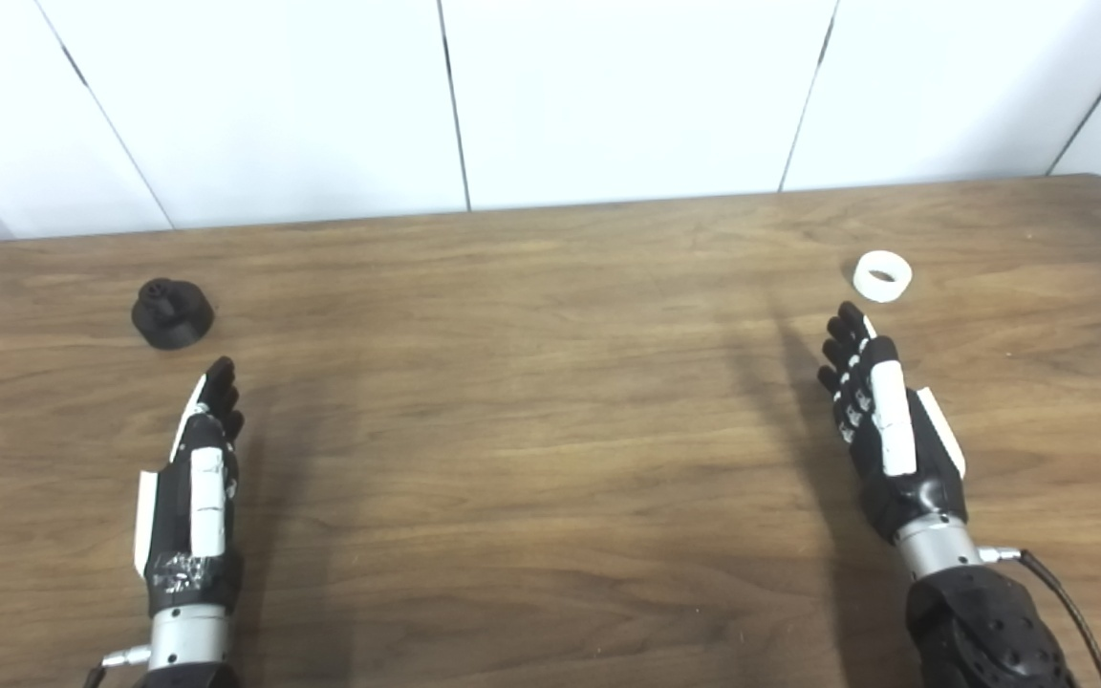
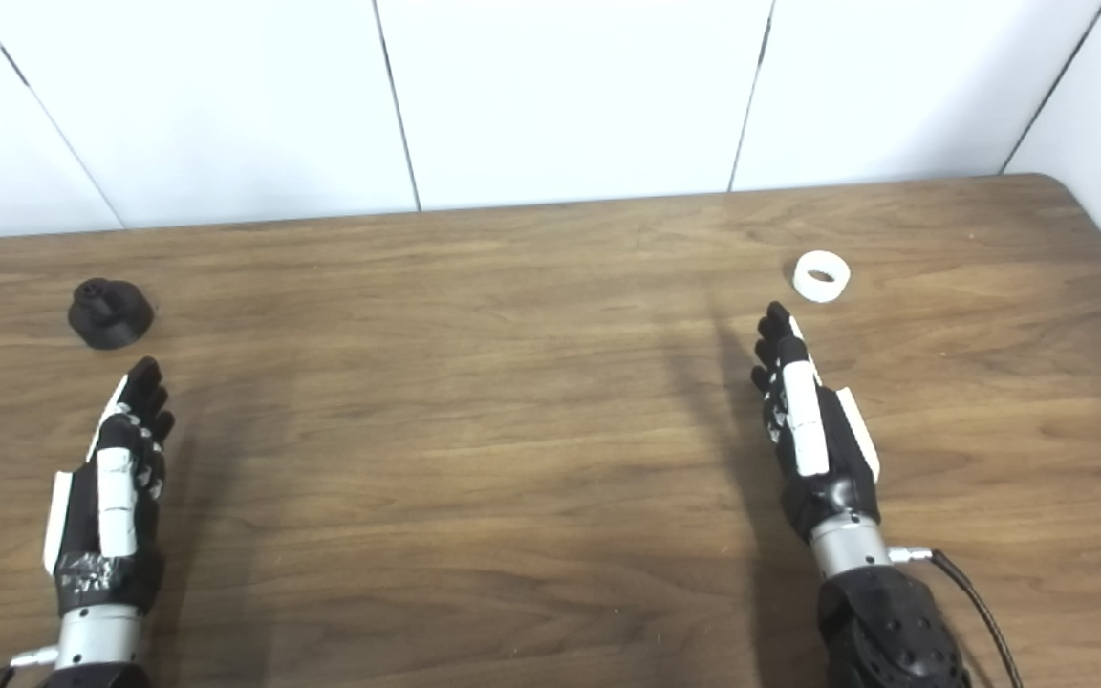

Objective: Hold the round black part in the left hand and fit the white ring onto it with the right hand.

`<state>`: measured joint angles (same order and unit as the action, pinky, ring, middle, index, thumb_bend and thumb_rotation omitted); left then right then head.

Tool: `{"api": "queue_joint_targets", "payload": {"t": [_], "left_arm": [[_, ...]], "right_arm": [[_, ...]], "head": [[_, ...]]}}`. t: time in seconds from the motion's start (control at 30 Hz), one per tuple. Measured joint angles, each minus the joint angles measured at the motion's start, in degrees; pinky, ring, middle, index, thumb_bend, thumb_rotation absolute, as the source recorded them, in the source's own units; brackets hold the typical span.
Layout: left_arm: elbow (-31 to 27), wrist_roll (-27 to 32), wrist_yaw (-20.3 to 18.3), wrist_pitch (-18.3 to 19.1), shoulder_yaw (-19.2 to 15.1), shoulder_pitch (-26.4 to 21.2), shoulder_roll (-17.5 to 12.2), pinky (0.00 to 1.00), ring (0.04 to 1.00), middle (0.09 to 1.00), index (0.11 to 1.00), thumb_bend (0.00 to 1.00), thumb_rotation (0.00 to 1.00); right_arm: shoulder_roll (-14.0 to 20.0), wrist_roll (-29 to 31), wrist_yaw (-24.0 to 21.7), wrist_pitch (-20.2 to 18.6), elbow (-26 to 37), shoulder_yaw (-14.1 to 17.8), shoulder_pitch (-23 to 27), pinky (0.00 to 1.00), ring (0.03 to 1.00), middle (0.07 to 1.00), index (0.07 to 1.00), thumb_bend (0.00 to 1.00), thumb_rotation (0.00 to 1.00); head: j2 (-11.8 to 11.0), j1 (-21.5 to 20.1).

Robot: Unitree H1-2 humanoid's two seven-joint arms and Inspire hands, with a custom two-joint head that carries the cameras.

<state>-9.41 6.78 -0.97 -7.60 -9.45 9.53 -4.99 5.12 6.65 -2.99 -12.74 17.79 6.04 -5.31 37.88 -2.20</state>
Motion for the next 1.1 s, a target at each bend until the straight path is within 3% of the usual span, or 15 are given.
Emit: {"api": "queue_joint_targets", "payload": {"t": [0.27, 0.53, 0.8, 1.1], "left_arm": [[-0.11, -0.31, 0.0, 0.02, 0.04, 0.1, 0.0, 1.0, 0.992, 0.979, 0.948, 0.62, 0.91], [-0.22, -1.2, 0.24, 0.02, 0.45, 0.16, 0.22, 1.0, 0.984, 0.971, 0.938, 0.59, 0.92], [-0.34, -3.46, 0.76, -0.89, 1.53, 0.17, 1.89, 1.0, 0.973, 0.958, 0.92, 0.57, 0.88], [0.17, -5.51, 1.32, -2.64, 2.46, -0.07, 3.44, 1.0, 0.983, 0.961, 0.916, 0.59, 0.82]], "right_arm": [[0.01, -0.04, -0.03, -0.01, 0.0, -0.18, -0.04, 1.0, 1.0, 0.994, 0.992, 0.53, 1.0], [0.17, -0.22, -0.02, -0.02, 0.01, -0.1, -0.15, 1.0, 1.0, 0.991, 0.995, 0.54, 1.0], [2.21, 1.26, -1.57, 0.55, -0.54, 0.86, -1.0, 1.0, 1.0, 1.0, 1.0, 0.5, 1.0], [2.84, 2.71, -2.63, 1.21, -1.01, 0.99, -1.17, 1.0, 1.0, 1.0, 1.0, 0.51, 1.0]], "head": [[0.09, 0.26], [-1.93, 5.19], [-6.68, 14.58], [-10.63, 19.07]]}}
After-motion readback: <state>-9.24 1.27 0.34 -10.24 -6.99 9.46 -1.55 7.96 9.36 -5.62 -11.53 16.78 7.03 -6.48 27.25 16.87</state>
